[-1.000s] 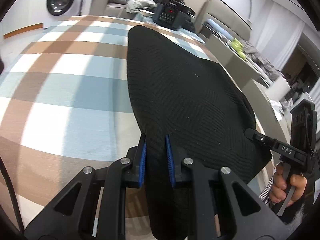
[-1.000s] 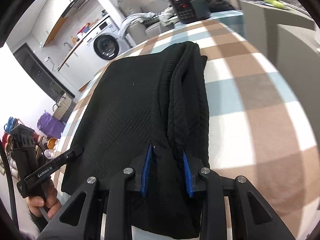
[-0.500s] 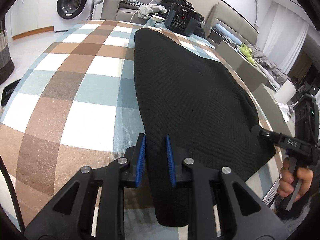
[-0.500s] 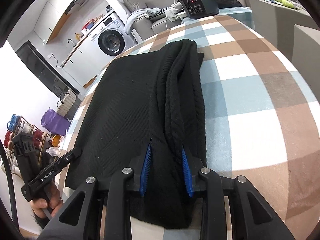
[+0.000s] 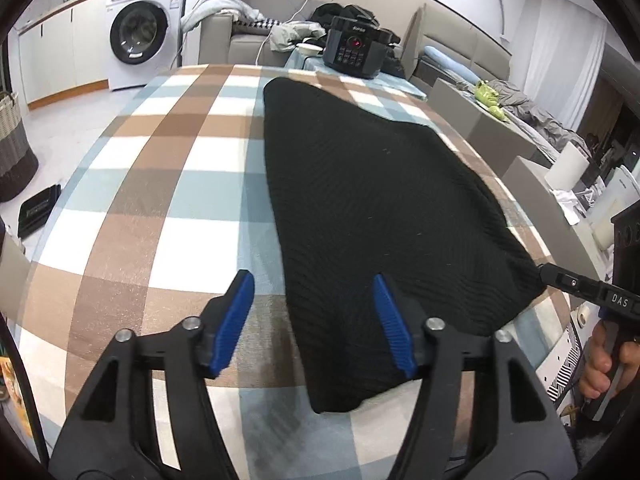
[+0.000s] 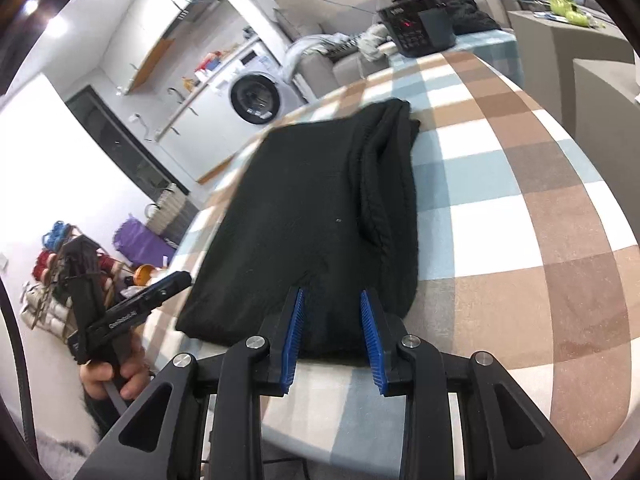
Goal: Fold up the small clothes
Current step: 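Open both grippers and release the folded sweater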
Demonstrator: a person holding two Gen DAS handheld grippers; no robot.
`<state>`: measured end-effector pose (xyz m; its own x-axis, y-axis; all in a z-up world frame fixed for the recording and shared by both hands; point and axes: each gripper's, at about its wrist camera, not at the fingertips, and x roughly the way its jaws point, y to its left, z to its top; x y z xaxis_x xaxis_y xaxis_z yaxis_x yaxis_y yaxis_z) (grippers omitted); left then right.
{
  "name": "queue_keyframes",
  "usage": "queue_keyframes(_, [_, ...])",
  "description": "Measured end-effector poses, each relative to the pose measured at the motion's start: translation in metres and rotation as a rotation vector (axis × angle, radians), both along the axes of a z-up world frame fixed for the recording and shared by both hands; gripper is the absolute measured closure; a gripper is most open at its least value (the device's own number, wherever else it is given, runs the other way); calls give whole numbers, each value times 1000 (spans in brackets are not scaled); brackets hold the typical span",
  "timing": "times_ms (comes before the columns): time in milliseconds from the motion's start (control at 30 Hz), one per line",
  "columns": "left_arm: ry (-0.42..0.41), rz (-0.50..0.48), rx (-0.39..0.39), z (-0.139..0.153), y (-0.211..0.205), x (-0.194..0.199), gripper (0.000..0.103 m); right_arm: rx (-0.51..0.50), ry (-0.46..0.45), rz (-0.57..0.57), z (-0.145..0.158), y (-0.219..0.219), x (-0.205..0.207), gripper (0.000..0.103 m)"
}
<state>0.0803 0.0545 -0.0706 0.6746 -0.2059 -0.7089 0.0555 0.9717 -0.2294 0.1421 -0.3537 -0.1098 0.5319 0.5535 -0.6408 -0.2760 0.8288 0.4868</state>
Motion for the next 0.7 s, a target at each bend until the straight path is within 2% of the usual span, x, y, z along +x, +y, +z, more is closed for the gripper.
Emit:
queue_keyframes(33, [-8,-9,6,2,-4,-3,40,6,-20,20,3,1,-2,61])
queue_keyframes(67, [-13,-18,7,4,-7,-4,38,0,-36,46,4,4,-2,60])
queue_keyframes(233, [-12,-98,-19,7,-25,-12,29,-58,-27,87,-2,16,8,60])
queue_keyframes(300, [-1,-119,-6,3,-31,-11,27,-66,-25,94,-4,18,14,60])
queue_keyframes(533, [18,-185,35,-8,-49,-12,25,-82,10,93,-18,21,35,60])
queue_keyframes(700, [33,-203,72,-16,-53,-11,25,-92,14,102,-24,22,31,60])
